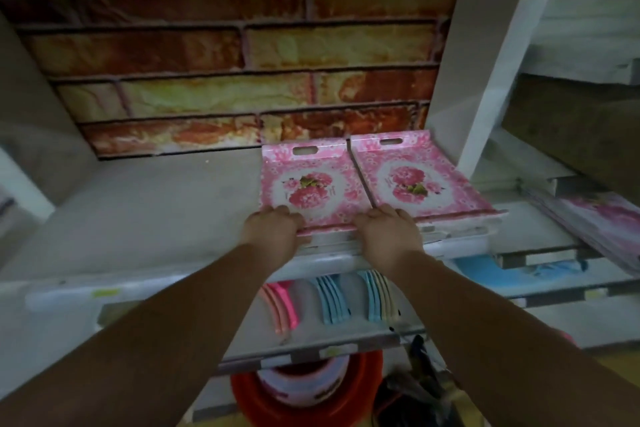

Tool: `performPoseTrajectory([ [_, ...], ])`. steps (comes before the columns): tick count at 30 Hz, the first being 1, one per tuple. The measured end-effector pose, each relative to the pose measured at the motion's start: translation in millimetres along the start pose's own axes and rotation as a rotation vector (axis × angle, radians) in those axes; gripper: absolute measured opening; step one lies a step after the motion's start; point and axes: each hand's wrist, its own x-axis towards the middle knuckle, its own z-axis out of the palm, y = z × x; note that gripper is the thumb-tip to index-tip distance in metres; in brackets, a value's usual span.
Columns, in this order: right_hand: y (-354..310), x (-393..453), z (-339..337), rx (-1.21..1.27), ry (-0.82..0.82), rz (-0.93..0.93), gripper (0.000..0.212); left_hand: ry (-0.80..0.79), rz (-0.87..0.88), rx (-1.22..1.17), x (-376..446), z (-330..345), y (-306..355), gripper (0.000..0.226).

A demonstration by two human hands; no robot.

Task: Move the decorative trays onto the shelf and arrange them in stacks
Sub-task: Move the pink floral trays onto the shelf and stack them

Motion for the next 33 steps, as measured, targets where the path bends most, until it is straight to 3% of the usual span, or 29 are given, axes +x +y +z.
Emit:
performPoseTrajectory([
  [3, 3.8, -3.3, -2.3, 0.032, 0.079, -0.065, 0.057, 0.055, -0.027, 0.068, -14.1, -13.5, -0.6, 0.045],
  [6, 0.5, -14.0, -1.2, 0.05, 0.189, -0.134, 0.039, 0.062, -0.052, 0.135, -33.7, -23.1, -3.3, 0.049],
  [8, -8.7, -21.2, -2.0, -0.018, 0.178, -0.152, 0.033, 0.072, -0.06, 0.154, -52.5, -27.0, -4.6, 0.05],
  [12, -33.9, -39.9, -14.5, -0.033, 0.313, -0.217, 0.045, 0.132, -0.058, 0.149, -95.8, -36.4, -16.8, 0.048],
  [16, -68.7, -53.7, -28.7, 0.016, 0.468, -0.268, 0.037, 0.174, -0.075, 0.12, -145.8, -48.2, -40.7, 0.046],
  [20, -134.9, -70.8, -40.6, 0.033, 0.436, -0.31, 0.037, 0.193, -0.108, 0.128, -206.2, -53.5, -83.4, 0.046],
  [24, -217.2, -86.2, -55.9, 0.071, 0.577, -0.466, 0.038, 0.24, -0.157, 0.106, -286.9, -52.9, -145.7, 0.041],
  [28, -312.6, -100.9, -75.1, 0.163, 0.744, -0.634, 0.01, 0.27, -0.25, 0.13, -374.0, -53.0, -213.1, 0.035],
  [33, -427.4, -116.0, -95.5, 0.227, 0.762, -0.76, 0.034, 0.262, -0.391, 0.173, -472.5, -55.6, -282.8, 0.038],
])
